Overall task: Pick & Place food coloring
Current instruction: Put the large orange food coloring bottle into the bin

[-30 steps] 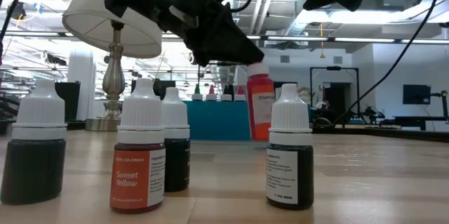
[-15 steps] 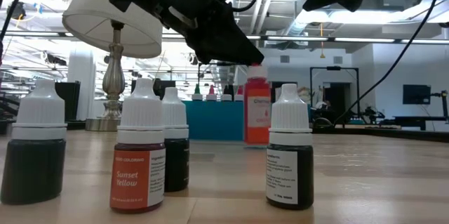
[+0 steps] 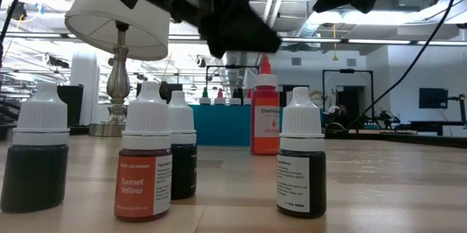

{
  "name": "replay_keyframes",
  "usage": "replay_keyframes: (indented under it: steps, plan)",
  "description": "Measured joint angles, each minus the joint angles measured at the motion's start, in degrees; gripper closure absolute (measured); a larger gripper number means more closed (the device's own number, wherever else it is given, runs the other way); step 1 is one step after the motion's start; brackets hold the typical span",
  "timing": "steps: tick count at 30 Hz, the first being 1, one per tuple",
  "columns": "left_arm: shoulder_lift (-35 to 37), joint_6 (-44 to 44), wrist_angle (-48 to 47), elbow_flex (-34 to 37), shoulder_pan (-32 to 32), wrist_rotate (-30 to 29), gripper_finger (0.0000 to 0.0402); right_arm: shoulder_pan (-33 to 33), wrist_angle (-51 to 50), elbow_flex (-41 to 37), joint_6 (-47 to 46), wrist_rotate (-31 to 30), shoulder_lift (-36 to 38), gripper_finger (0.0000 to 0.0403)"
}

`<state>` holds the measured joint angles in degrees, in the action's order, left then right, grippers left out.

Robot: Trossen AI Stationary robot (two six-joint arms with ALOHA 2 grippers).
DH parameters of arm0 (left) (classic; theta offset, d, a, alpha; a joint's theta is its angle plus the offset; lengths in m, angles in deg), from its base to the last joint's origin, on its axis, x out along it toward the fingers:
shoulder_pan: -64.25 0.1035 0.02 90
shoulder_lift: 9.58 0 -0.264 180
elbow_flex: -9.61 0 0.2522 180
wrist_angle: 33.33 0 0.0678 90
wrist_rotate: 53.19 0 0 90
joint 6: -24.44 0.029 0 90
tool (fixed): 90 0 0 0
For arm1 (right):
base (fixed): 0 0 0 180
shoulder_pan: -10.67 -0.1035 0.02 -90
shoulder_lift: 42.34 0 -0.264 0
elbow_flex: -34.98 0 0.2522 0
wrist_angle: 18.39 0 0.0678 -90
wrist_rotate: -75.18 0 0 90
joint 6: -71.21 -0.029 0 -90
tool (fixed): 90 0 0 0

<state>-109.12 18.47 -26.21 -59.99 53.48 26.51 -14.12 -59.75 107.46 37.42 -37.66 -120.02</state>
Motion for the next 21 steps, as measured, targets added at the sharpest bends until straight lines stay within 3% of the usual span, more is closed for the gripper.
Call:
replay_keyframes:
  steps: [6,14,17,21]
  plan:
    - [6.47,-0.09,-3.17,0.00,0.66,1.11,0.0287,0.55,11.06,-6.21,1.15,0.36,-1.00,0.0282]
    - [19.80,-2.44,-19.65,0.00,-0.14,5.20,0.0287,1.40,27.55,-11.42,8.76,-1.12,-6.32,0.0282]
    - [23.90,-4.39,-24.12,0.00,-1.96,4.87,0.0287,2.18,31.74,-11.45,11.20,-1.11,-8.70,0.0282]
    - [28.57,-5.43,-27.56,-0.02,-5.72,-0.43,0.0287,3.94,34.63,-11.49,11.30,0.69,-12.31,0.0282]
